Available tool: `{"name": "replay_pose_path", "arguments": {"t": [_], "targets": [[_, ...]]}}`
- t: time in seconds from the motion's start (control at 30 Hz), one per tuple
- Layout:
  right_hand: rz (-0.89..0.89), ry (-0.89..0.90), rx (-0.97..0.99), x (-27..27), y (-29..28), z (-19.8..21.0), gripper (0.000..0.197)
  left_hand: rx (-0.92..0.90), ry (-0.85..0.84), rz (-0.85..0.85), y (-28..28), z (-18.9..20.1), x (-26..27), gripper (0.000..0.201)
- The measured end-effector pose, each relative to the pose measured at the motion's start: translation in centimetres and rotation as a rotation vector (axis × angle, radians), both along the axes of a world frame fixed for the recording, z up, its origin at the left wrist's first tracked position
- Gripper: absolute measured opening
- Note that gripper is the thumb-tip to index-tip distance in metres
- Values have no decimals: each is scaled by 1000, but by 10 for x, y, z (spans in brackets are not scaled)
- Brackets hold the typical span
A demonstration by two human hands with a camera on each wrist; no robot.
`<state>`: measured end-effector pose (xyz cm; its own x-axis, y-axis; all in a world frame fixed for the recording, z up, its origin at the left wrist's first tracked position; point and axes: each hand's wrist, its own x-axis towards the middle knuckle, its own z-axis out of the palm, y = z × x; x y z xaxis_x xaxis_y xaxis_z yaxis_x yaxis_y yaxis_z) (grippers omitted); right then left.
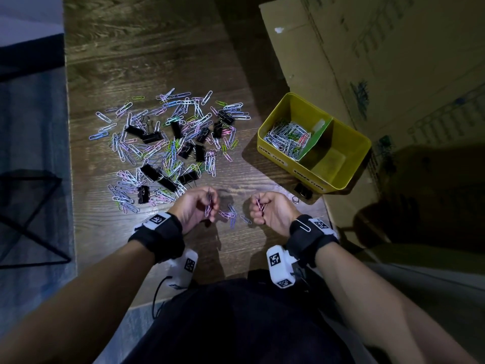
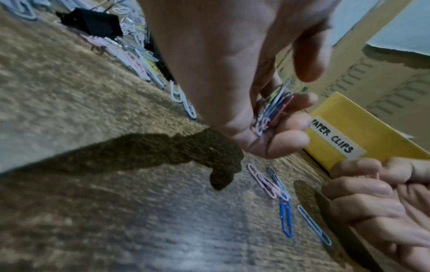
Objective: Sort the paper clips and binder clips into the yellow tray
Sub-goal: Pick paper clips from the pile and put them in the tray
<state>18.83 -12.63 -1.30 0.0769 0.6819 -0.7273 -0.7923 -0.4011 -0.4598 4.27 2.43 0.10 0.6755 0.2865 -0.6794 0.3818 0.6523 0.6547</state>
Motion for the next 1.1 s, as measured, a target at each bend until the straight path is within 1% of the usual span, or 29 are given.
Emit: {"name": "replay_pose_path", "arguments": {"t": [0.03,0.07,0.1,0.13,0.2,0.23,0.27,0.3,0.37,0.4,0.43,0.5,0.53,0.57,0.67,0.73,0.77,0.83,0.87,0.9,0.97,1.0,1.1], "targets": [[2,-4,-13,-1,0,1,11,36,3,-21,0,-1,1,6],[17,-51,-36,-2,0,1,15,113,27,-62,0,-2,0,20],[64,-164,-62,-3,0,2,22,218,55,-128,0,-5,0,33],[154,-337,-88,-3,0,4,29,334,84,-209,-1,-6,1,42],[452,-795,-146,-6,1,8,44,553,135,-381,0,-11,1,51],[607,-1015,-176,-8,2,10,50,650,146,-455,1,-13,1,50],[735,-1188,-213,-10,3,11,51,746,139,-528,2,-14,1,45],[832,-1321,-249,-13,4,13,50,849,125,-603,3,-16,0,40],[959,-1474,-329,-20,5,16,53,1035,86,-719,4,-15,-1,29],[1003,-1513,-356,-24,6,18,56,1103,49,-765,5,-15,-3,26],[1037,-1537,-369,-28,6,20,57,1166,21,-835,6,-15,-4,30],[1081,-1557,-369,-35,9,24,56,1303,-21,-1015,7,-21,-7,47],[1088,-1555,-362,-38,11,25,55,1367,-33,-1073,7,-24,-9,49],[1091,-1547,-356,-40,13,26,52,1412,-50,-1087,6,-23,-9,48],[1072,-1526,-318,-44,15,25,39,1469,-128,-1019,2,-19,-10,48],[1060,-1557,-280,-44,12,22,26,1532,-136,-1011,-1,-17,-12,40],[1058,-1561,-275,-44,10,20,23,1565,-122,-1012,-2,-17,-13,36],[1056,-1540,-270,-41,4,18,23,1591,-92,-1025,-6,-20,-14,30],[1051,-1542,-266,-40,1,15,22,1611,-83,-1003,-8,-23,-15,28],[1047,-1552,-261,-39,-1,14,20,1587,-42,-988,-11,-23,-15,25],[1025,-1544,-257,-40,-4,11,17,1451,88,-975,-18,-20,-15,23],[1010,-1526,-263,-40,-5,10,16,1412,144,-975,-21,-19,-15,24],[993,-1510,-269,-39,-5,8,13,1403,245,-1057,-27,-15,-9,27]]}}
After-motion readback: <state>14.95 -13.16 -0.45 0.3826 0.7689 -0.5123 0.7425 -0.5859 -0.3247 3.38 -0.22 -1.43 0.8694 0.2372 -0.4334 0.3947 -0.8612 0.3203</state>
